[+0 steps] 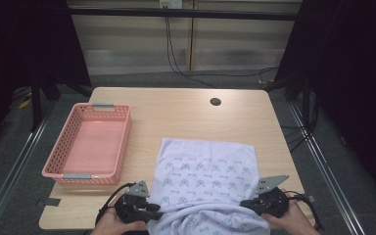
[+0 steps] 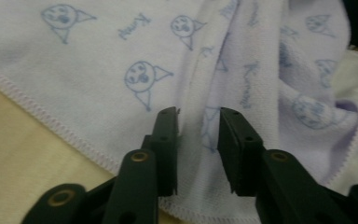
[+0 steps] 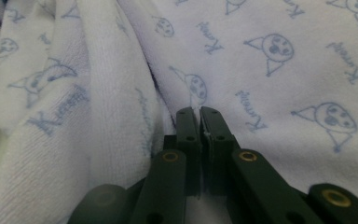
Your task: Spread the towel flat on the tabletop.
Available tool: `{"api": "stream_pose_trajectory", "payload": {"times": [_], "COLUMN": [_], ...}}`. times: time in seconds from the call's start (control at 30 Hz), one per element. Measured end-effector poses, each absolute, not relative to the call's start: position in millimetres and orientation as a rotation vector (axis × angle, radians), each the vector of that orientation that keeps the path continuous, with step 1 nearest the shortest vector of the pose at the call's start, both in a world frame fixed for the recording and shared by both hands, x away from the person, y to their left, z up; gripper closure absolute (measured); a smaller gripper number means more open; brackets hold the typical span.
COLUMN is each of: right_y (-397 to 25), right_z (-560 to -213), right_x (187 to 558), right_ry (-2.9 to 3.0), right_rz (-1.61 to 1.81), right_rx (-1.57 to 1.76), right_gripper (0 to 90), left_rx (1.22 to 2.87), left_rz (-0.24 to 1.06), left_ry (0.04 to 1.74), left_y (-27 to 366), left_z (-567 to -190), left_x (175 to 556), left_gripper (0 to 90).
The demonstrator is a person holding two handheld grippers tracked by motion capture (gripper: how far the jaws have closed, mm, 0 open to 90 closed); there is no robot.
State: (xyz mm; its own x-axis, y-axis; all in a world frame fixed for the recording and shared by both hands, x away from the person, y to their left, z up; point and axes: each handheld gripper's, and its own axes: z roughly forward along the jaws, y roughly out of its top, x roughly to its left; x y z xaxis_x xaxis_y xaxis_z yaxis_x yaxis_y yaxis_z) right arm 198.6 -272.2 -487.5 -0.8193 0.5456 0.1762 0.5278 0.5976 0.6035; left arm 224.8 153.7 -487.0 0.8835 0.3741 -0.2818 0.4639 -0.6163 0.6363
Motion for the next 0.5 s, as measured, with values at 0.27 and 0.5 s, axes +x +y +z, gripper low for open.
{"api": "stream_pose_trajectory", "payload": {"times": [0.27,0.5], "right_y": [-293.3,-306.4], "right_z": [-474.5,-464.8], "right_x": [213.6,249.7], "right_ry": [2.557,2.388], "right_rz": [1.116,1.119], "right_rx": [1.079,1.142], "right_gripper": [67.4,59.2], "left_rx": [2.227,2.123], "left_rz": [-0.073,-0.033], "left_ry": [0.685,0.771], "left_y": [149.0,138.5], "left_z": [-482.1,-483.4], "left_x": [262.3,310.9], "left_gripper": [58.0,55.7]}}
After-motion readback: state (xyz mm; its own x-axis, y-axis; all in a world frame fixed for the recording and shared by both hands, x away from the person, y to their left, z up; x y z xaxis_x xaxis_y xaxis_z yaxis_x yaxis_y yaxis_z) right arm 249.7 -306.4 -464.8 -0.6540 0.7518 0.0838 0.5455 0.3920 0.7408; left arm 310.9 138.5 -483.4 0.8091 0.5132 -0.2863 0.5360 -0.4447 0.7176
